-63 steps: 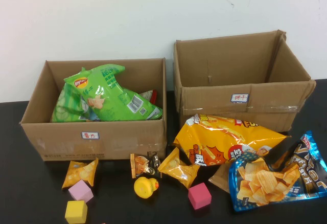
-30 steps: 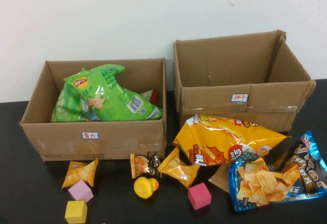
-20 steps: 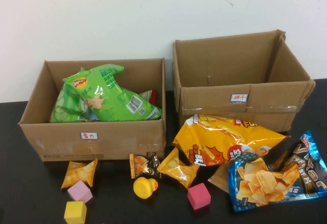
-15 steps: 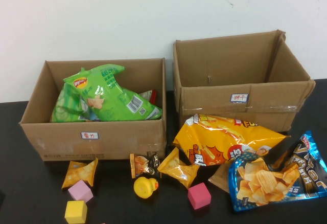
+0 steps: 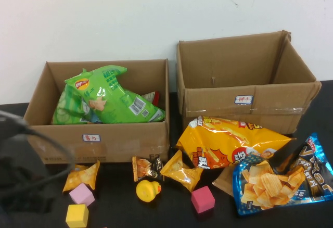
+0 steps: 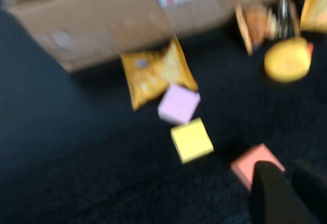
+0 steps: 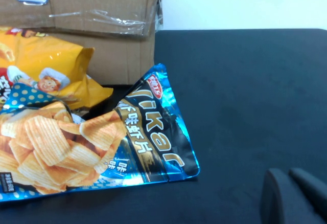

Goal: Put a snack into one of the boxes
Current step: Pick up the biscuit

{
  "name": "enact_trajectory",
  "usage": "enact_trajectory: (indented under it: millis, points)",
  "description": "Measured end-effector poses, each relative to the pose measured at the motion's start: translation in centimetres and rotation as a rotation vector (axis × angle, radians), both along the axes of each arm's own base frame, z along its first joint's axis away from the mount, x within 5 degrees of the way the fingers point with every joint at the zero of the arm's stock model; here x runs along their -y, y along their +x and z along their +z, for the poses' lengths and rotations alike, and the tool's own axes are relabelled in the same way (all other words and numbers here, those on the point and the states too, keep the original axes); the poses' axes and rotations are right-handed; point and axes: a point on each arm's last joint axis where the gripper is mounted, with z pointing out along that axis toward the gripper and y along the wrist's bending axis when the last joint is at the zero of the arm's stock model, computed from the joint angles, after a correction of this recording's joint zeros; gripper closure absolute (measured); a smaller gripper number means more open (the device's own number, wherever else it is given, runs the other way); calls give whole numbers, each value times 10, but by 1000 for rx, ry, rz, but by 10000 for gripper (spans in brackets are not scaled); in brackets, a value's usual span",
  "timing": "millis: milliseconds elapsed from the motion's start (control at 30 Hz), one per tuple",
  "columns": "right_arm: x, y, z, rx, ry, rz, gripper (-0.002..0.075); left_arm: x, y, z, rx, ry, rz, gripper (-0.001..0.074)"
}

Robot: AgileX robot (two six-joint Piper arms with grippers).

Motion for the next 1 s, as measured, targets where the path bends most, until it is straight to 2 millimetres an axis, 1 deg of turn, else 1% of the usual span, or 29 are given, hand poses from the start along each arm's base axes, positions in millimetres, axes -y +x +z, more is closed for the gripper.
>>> enact_trajectory:
  millis: [67, 167, 200, 233, 267, 300, 400, 500, 700, 800, 900, 1000]
  points:
    - [0, 0, 0, 0, 0, 0, 727, 6, 17, -14, -79, 24, -14, 580]
    - [0, 0, 0, 0, 0, 0, 727, 12, 41, -32, -160, 30, 21, 341]
    - [0, 0, 0, 0, 0, 0, 727, 14, 49, -40, -184, 23, 41, 244]
    - [0, 0, 0, 0, 0, 0, 727, 15, 57, -47, -204, 18, 59, 172]
    - [0, 0, 0, 0, 0, 0, 727, 16, 64, -53, -210, 12, 79, 126]
    - [0, 0, 0, 0, 0, 0, 727, 17, 71, -62, -217, 8, 97, 97]
    - [0, 0, 0, 0, 0, 0, 727, 19, 90, -85, -209, 6, 128, 58]
    - [0, 0, 0, 0, 0, 0, 727, 20, 107, -106, -166, 3, 149, 47]
    - [0, 0, 0, 0, 0, 0, 727, 21, 133, -135, -49, -16, 193, 42]
    - [0, 0, 0, 0, 0, 0, 727, 21, 140, -153, -59, -23, 218, 42]
    - [0, 0, 0, 0, -5, 2, 727, 21, 141, -175, -110, -11, 227, 42]
    - [0, 0, 0, 0, -5, 2, 727, 21, 141, -192, -149, 2, 229, 42]
